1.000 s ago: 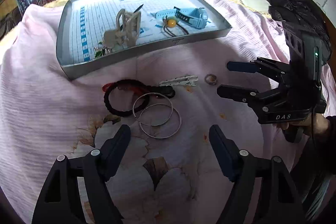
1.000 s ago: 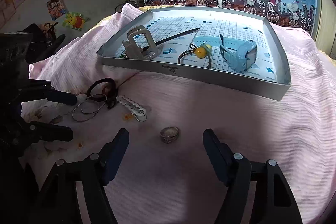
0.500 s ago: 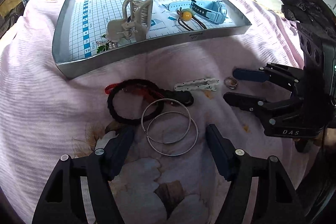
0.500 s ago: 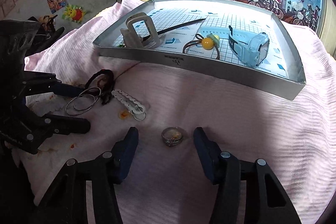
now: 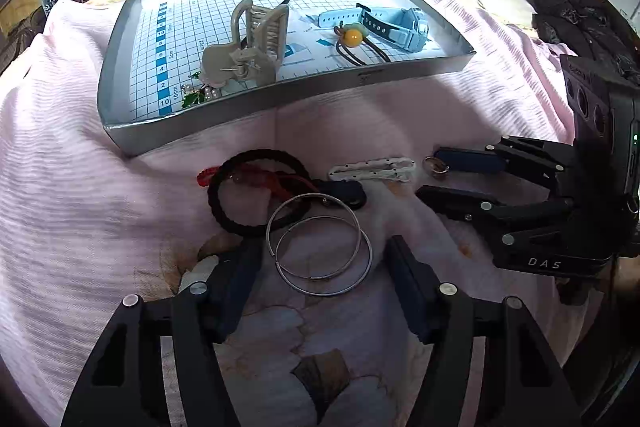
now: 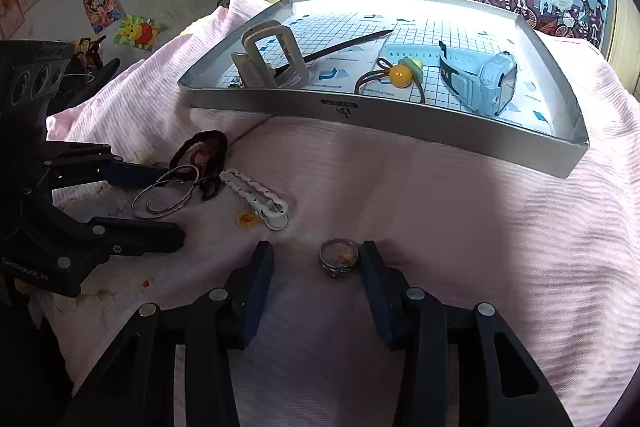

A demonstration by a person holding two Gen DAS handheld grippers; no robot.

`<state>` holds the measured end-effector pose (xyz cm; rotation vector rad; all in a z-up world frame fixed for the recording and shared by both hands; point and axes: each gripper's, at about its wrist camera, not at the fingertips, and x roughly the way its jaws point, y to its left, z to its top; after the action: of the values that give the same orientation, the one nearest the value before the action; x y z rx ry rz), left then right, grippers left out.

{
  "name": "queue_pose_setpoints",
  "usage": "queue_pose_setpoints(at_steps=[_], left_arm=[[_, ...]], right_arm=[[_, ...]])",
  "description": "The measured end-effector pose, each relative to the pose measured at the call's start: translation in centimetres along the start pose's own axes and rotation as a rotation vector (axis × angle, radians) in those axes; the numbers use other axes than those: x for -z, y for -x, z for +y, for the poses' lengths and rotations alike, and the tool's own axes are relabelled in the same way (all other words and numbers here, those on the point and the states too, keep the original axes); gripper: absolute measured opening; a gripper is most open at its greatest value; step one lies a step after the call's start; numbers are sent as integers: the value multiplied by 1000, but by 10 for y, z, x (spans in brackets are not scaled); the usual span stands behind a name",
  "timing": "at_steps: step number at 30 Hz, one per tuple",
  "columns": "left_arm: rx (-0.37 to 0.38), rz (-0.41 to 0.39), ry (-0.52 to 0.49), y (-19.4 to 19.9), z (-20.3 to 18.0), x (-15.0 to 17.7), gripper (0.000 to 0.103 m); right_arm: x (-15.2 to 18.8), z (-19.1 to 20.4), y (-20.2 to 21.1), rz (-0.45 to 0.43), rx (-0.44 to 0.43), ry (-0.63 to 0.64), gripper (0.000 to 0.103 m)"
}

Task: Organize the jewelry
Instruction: 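Grasp the silver hoop earrings with the left tool while the right tool grasps the silver ring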

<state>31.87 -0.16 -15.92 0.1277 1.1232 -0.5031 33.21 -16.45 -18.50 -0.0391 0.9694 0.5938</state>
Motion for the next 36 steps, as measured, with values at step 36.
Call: queue_pose_setpoints(at_steps=[36], left_arm=[[134,-16,103,9,9,-4,41]], right_arm=[[1,-1,-1,6,-86,-12,31]])
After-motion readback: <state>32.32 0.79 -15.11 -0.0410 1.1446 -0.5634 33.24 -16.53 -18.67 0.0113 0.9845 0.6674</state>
